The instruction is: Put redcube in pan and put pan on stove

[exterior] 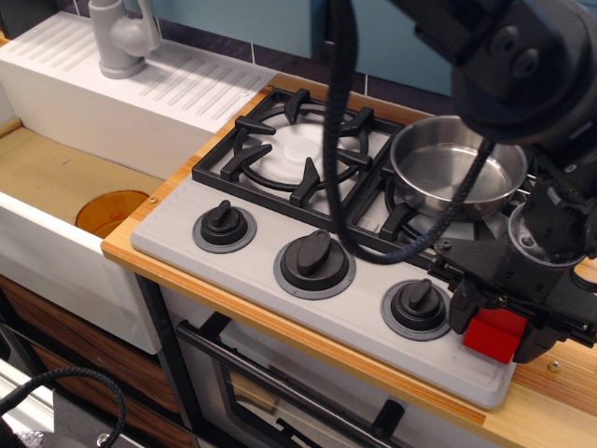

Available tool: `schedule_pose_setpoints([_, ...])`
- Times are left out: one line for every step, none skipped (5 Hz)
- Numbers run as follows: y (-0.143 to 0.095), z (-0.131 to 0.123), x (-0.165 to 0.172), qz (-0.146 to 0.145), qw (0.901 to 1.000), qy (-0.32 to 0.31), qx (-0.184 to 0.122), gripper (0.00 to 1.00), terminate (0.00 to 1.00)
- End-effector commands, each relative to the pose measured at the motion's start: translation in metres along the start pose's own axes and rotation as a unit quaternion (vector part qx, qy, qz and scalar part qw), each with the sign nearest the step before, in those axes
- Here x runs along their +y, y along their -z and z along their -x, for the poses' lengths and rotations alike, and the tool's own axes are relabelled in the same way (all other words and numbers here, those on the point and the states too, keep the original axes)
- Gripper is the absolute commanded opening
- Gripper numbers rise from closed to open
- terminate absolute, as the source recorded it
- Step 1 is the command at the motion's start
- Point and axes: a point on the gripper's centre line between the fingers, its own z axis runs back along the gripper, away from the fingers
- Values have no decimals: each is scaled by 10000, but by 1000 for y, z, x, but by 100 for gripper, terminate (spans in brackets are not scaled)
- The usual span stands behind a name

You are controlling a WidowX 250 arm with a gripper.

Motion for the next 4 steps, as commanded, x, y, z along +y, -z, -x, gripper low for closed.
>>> schedule_pose_setpoints([-52,-29,12,-10,9999,64,117,0,0])
schedule_pose_setpoints([-74,-45,23,-71,9994,195,276,0,0])
schedule_pose_setpoints([-87,-76,37,-130,9986,378,357,0,0])
schedule_pose_setpoints([-84,-102,45,-103,9980,532,327,0,0])
